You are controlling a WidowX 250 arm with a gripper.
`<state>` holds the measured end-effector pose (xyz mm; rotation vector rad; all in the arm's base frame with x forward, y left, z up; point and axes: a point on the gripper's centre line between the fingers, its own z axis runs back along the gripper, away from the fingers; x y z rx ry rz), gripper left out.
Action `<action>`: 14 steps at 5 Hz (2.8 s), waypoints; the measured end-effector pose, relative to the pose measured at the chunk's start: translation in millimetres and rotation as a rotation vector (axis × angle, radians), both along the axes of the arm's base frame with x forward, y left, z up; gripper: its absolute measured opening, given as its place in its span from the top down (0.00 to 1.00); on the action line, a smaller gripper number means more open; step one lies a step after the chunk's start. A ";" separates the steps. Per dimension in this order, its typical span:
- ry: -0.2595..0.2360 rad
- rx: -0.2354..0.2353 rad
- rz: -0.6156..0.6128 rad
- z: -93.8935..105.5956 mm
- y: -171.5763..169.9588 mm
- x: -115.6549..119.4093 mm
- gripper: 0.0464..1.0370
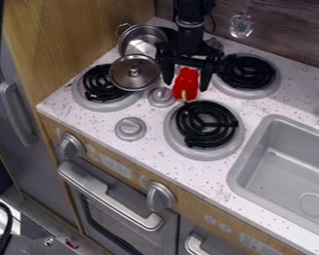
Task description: Put the silver pan lid on the lower right burner
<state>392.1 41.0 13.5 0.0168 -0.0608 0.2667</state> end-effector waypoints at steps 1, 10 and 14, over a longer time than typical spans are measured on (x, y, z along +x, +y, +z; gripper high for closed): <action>0.039 -0.006 0.003 -15.1 -0.3 -4.8 0.04; 0.015 -0.012 -0.008 -44.1 145.1 37.1 0.04; 0.041 -0.018 -0.041 -53.3 139.8 18.5 0.78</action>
